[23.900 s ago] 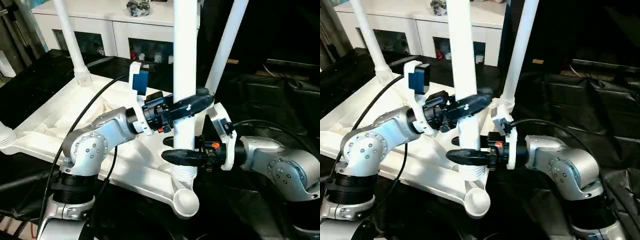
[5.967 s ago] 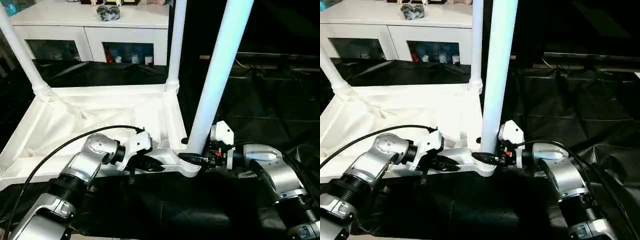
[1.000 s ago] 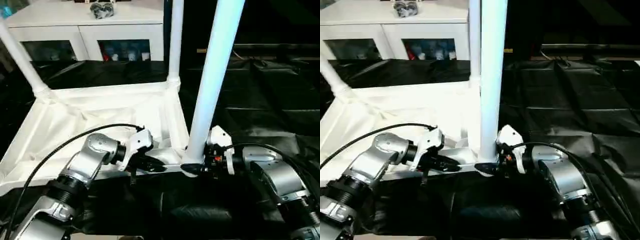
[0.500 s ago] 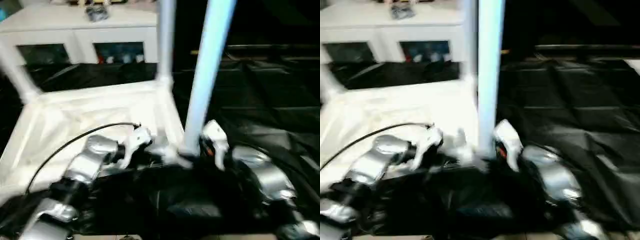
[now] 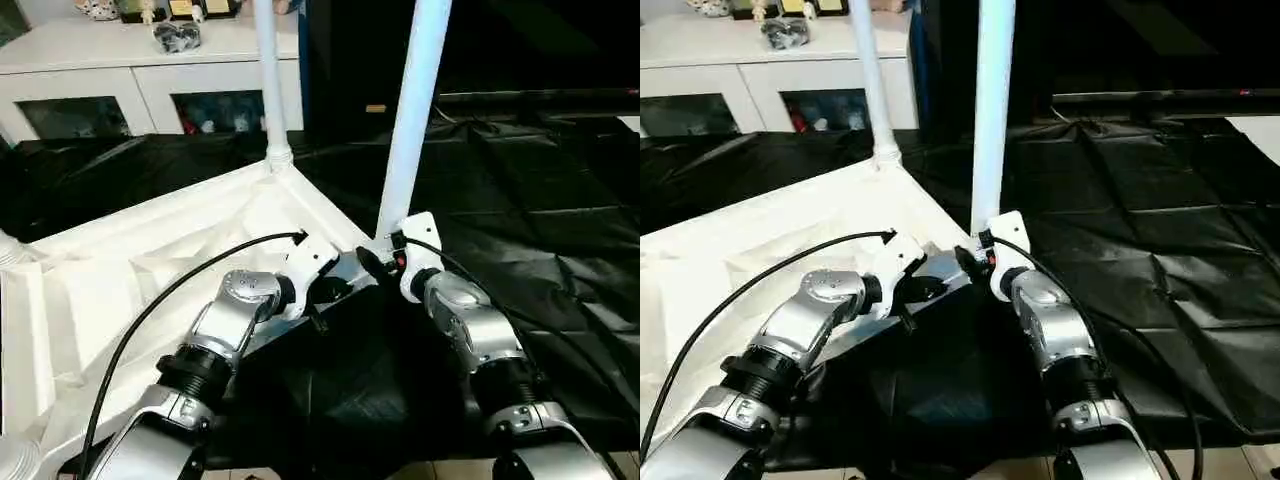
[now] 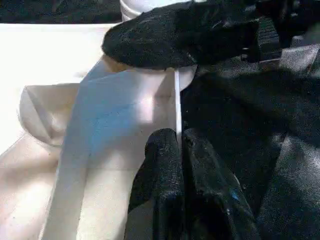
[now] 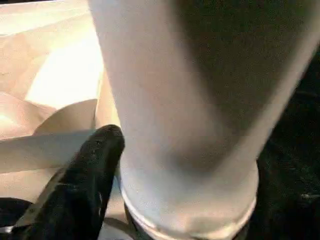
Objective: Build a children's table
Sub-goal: Rotate leg to tighten
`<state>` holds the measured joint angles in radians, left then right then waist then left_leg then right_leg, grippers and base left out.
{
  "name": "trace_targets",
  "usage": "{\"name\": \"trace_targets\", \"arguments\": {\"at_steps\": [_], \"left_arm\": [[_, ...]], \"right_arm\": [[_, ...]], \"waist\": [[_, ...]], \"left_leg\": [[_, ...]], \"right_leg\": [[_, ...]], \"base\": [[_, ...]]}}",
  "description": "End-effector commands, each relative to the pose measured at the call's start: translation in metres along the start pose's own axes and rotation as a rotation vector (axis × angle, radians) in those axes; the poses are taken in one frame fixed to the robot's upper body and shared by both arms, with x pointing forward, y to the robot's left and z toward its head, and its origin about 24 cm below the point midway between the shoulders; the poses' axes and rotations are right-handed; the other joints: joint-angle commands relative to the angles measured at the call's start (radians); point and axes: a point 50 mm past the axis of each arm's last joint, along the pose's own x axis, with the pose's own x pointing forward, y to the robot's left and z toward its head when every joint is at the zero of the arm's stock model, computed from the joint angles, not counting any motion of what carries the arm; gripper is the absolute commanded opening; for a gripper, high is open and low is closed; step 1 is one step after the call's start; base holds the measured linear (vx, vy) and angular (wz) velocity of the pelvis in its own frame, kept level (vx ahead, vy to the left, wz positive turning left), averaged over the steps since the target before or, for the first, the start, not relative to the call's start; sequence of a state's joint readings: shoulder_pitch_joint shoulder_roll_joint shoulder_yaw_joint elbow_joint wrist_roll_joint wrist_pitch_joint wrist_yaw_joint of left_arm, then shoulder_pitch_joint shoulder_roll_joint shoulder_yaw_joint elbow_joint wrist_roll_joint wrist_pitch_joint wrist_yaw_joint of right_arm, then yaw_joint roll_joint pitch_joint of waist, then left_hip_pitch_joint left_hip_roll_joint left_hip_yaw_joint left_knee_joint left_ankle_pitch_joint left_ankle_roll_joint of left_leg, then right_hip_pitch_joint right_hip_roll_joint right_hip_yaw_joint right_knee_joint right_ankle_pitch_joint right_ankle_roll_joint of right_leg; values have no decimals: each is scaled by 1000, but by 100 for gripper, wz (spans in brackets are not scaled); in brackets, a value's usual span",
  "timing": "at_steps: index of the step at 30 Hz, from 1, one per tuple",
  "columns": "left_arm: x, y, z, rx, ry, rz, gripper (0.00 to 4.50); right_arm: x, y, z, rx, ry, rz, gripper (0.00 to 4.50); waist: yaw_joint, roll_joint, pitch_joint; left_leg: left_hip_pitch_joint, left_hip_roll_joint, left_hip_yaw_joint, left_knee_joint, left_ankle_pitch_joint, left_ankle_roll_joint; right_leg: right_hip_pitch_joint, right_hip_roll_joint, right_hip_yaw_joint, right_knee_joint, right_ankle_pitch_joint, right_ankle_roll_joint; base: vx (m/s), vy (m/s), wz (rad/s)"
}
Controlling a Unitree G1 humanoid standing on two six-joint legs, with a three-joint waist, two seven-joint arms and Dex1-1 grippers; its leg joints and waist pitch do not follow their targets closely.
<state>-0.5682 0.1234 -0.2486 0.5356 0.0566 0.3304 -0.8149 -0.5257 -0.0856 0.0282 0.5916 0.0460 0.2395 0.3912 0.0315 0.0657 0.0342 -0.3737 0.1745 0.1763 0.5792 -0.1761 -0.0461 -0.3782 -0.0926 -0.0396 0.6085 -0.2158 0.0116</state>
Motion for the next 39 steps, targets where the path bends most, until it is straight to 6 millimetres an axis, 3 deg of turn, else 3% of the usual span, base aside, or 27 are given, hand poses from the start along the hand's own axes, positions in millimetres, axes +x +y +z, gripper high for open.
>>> {"name": "trace_targets", "arguments": {"at_steps": [1, 5, 7, 8, 9, 11, 14, 15, 19, 23, 33, 35, 37, 39], "left_arm": [[13, -22, 18, 91, -48, -163, 0], [4, -23, 14, 118, -46, -241, 0], [-1, -23, 11, 124, -41, -279, 0], [-4, -23, 10, 131, -40, -297, 0], [-8, -23, 8, 135, -35, -328, 0], [-14, -23, 5, 154, -30, -377, 0], [-25, -23, 0, 182, -14, -456, 0], [-27, -23, -1, 185, -12, -467, 0], [-38, -19, -6, 193, 14, -514, 0], [-43, -16, -10, 201, 49, -545, 0], [-44, -16, -11, 197, 43, -551, 0], [-42, -16, -10, 193, 32, -537, 0], [-39, -16, -9, 182, 18, -515, 0], [-29, -12, -4, 148, 0, -409, 0]], "right_arm": [[5, 27, -17, 1, 78, 172, 395], [-5, 20, -13, -85, 63, 281, 395], [-12, 16, -12, -139, 62, 341, 395], [-16, 14, -11, -164, 61, 375, 395], [-23, 10, -10, -192, 61, 426, 395], [-34, 6, -8, -234, 68, 506, 395], [-51, 1, -7, -275, 89, 626, 395], [-53, 1, -7, -279, 93, 643, 395], [-64, 0, -6, -291, 116, 730, 395], [-71, 3, -8, -281, 145, 796, 370], [-72, 12, -12, -264, 152, 823, 285], [-70, 13, -13, -252, 144, 798, 285], [-64, 12, -15, -242, 131, 738, 273], [-48, 8, -18, -217, 111, 551, 273]], "waist": [[0, -7, -45], [7, -7, -52], [8, -5, -59], [13, -5, -60], [13, -5, -58], [21, -6, -56], [30, -4, -53], [33, -2, -52], [33, -4, -47], [36, -4, -47], [40, -7, -51], [41, -7, -51], [42, -8, -49], [36, -9, -47]], "left_leg": [[10, 43, -19, -80, -341, -2], [5, 44, -17, -72, -257, 33], [3, 44, -15, -62, -187, 60], [2, 44, -13, -57, -145, 91], [0, 44, -12, -56, -142, 97], [1, 46, -12, -57, -157, 113], [3, 51, -12, -60, -186, 110], [8, 54, -10, -63, -208, 101], [9, 54, -11, -71, -262, 64], [10, 55, -11, -72, -260, 58], [6, 52, -11, -67, -208, 64], [6, 53, -11, -67, -206, 65], [6, 52, -11, -68, -215, 58], [7, 50, -11, -71, -237, 41]], "right_leg": [[23, -48, 31, -94, -252, -198], [33, -48, 30, -82, -118, -228], [37, -47, 27, -69, -2, -253], [37, -47, 24, -64, 62, -272], [37, -47, 24, -63, 67, -277], [40, -46, 21, -64, 38, -282], [38, -46, 22, -67, -19, -275], [33, -46, 23, -71, -50, -275], [30, -47, 26, -75, -132, -267], [30, -48, 29, -76, -145, -263], [31, -49, 27, -71, -100, -264], [31, -49, 28, -70, -101, -264], [29, -50, 28, -73, -121, -259], [26, -51, 29, -76, -162, -254]], "base": [[0, 0, 0], [0, 0, 0], [28, -4, 2], [0, 0, 0], [0, 0, 0], [0, 0, 0], [0, 0, 0], [0, 0, 0], [0, 0, 0], [0, 0, 0], [0, 0, 0], [0, 0, 0], [0, 0, 0], [0, 0, 0]]}}
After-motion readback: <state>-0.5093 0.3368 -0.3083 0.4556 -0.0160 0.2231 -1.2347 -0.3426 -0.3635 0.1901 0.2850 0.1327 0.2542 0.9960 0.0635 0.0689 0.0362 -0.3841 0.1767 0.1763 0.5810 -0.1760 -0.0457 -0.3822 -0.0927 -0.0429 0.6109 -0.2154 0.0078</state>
